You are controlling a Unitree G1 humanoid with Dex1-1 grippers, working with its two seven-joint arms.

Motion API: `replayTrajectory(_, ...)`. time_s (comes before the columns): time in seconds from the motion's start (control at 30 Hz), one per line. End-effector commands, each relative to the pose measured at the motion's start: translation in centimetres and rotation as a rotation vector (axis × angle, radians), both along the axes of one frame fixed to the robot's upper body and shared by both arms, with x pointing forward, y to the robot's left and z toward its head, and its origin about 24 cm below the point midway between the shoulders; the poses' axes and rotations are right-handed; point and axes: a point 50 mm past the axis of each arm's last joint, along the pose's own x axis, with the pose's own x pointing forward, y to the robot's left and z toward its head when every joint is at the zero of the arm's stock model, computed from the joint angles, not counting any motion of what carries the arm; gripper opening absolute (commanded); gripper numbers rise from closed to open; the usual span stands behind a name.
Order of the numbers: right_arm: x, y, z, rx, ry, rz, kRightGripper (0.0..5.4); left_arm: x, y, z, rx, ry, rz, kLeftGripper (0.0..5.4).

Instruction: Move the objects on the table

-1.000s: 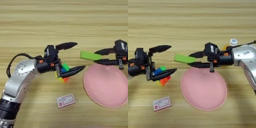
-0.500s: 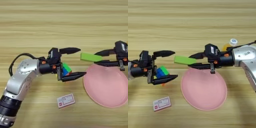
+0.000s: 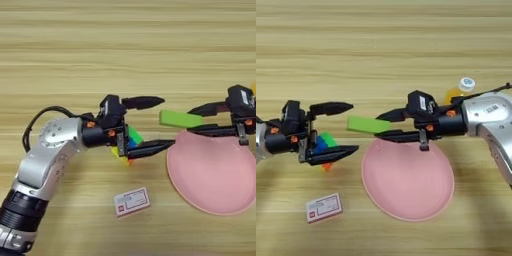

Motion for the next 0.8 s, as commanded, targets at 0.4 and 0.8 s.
replayTrajectory(0.4,-0.18,0.73,-0.05,0.023,0.011,0.032,1.42,0.10,-0.32,-0.04,0.026,-0.037,-0.019,2.88)
replayTrajectory(0.8,-0.26,0.94,0.24,0.049,0.034,0.051,1.42,0.28,-0.43,-0.16,0.029,-0.041,-0.018,1.59)
